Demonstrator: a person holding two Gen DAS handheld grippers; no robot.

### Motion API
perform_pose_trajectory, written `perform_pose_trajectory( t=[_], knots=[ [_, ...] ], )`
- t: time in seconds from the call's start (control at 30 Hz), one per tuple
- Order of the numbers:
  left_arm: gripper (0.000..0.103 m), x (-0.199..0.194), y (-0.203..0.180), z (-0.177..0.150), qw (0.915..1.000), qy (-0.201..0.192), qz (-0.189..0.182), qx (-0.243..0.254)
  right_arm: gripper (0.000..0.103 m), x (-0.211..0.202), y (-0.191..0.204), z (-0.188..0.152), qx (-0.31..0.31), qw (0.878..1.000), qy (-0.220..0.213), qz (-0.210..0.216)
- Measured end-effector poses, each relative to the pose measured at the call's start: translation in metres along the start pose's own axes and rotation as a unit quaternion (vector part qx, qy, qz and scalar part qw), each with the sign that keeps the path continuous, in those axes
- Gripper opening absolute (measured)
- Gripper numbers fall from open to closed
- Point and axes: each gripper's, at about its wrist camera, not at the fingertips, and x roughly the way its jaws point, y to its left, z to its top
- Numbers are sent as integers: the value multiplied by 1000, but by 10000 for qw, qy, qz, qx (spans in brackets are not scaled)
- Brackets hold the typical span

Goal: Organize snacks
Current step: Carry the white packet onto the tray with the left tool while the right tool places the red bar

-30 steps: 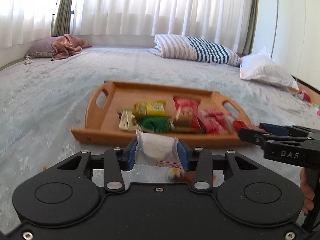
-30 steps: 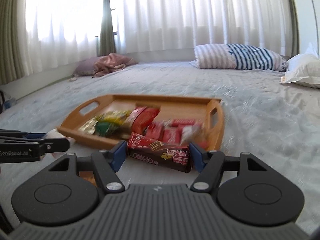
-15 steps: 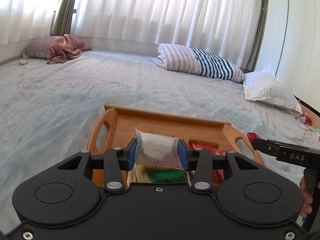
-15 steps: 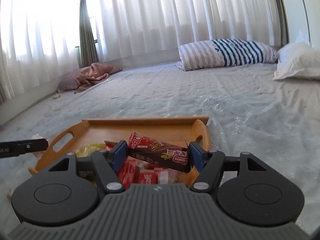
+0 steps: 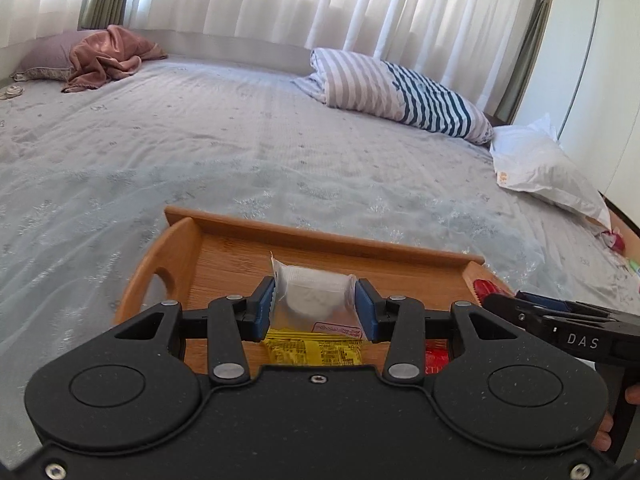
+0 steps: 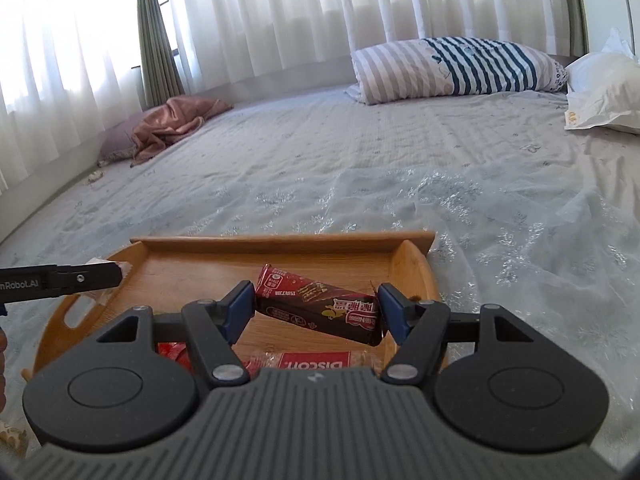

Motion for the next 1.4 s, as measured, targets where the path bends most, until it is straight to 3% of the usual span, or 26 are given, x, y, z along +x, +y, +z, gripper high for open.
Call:
perform_pose_trajectory(
  t=[0.37,1.4],
  knots=[
    [41,40,-13,-11,9998,182,94,86,70,24,11,-8,-180,9996,212,-65],
    [42,51,-24,-28,9987,324,132,372,71,36,9,-12,-155,9989,404,-185]
  ],
)
